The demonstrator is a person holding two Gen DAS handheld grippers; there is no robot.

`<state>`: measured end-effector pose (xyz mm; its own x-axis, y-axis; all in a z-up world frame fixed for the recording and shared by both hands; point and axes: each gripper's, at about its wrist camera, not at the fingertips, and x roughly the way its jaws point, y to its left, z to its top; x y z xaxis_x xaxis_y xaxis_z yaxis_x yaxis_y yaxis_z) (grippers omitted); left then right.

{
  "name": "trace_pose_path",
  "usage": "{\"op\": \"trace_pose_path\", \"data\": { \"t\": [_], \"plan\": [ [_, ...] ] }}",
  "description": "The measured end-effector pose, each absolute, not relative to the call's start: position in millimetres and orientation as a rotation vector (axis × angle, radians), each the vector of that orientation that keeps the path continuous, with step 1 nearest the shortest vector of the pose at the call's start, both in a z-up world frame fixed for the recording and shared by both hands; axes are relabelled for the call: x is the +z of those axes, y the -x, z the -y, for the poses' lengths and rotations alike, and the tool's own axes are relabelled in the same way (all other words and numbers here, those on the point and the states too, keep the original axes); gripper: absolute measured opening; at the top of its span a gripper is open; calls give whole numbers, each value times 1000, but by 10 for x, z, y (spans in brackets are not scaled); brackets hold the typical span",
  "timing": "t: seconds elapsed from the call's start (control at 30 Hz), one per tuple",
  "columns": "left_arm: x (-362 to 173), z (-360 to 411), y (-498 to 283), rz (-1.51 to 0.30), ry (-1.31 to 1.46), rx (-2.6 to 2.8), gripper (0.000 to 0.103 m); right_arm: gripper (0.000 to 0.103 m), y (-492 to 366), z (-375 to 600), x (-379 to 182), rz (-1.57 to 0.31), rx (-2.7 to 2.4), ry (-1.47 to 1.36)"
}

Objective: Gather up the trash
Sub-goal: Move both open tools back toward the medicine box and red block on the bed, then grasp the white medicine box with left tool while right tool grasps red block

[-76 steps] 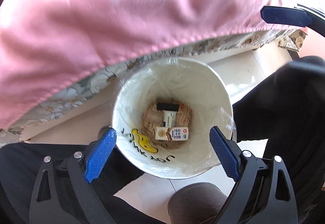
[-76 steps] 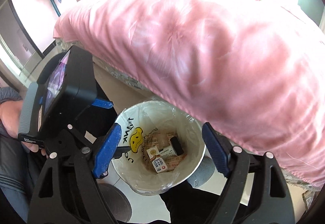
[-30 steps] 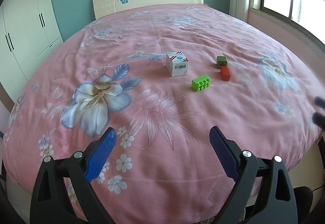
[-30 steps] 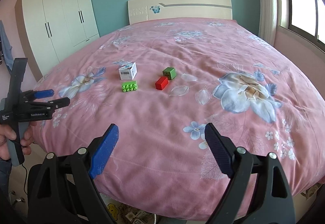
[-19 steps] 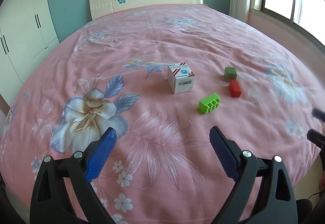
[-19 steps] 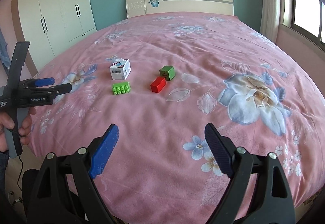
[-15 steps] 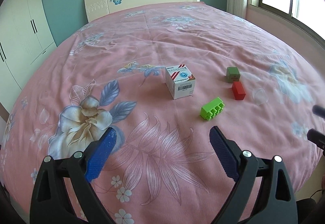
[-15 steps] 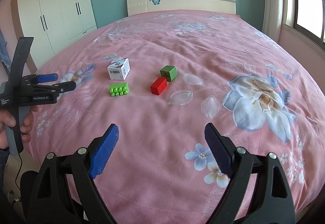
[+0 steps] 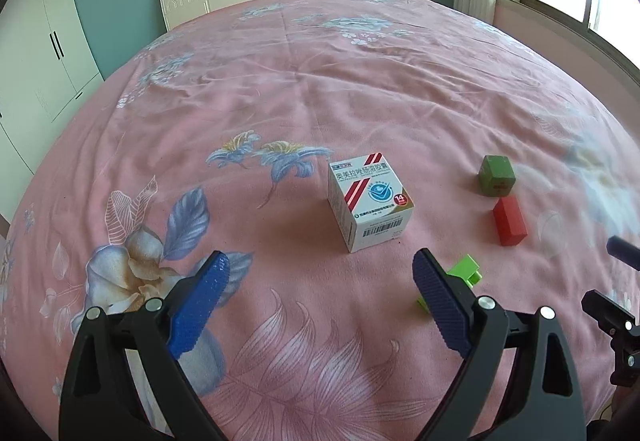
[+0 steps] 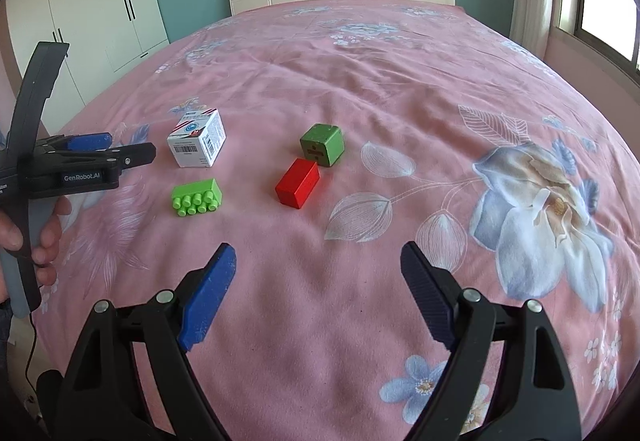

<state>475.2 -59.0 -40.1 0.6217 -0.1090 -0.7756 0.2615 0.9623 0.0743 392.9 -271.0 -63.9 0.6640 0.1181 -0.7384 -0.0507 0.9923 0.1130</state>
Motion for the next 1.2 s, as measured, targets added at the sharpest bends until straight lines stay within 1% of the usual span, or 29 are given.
{"op": "trace_pose_path", "data": {
  "t": [0.23,0.53,0.63,0.8,0.83,0.9,0.93,0.97,1.0,1.07,1.1,1.17,1.2],
  "plan": [
    [-568,832,-5052,-921,-213,-229,94,83,-4208,2692,-739,-866,91,-103],
    [-707,914,-5304,-946,-226,-213,94,83,-4600,2584,-898,-916,99,-125],
    [-769,939,-5358,-959,-233,-223,94,78,-4709,2520,-953,-935,91,-110],
    [-813,929,-5420,-969,-218,-221,94,68,-4853,2470,-1022,-953,76,-94],
    [-818,939,-5429,-965,-232,-220,94,63,-4873,2461,-1027,-953,71,-87],
    [-845,958,-5449,-969,-248,-216,88,57,-4908,2448,-1045,-960,74,-80],
    [-856,954,-5458,-977,-237,-222,80,53,-4917,2445,-1049,-960,71,-77],
    [-866,948,-5467,-983,-230,-217,74,48,-4929,2447,-1058,-963,74,-77],
    [-872,950,-5472,-985,-228,-220,73,46,-4936,2447,-1061,-963,82,-79],
    [-874,953,-5473,-981,-230,-221,67,37,-4954,2450,-1063,-964,89,-80],
    [-875,957,-5470,-981,-229,-226,65,36,-4956,2450,-1065,-966,92,-79],
    [-872,959,-5460,-985,-227,-232,56,29,-4957,2439,-1065,-966,100,-78],
    [-867,958,-5455,-986,-224,-239,53,28,-4956,2436,-1068,-968,104,-76]
  ]
}}
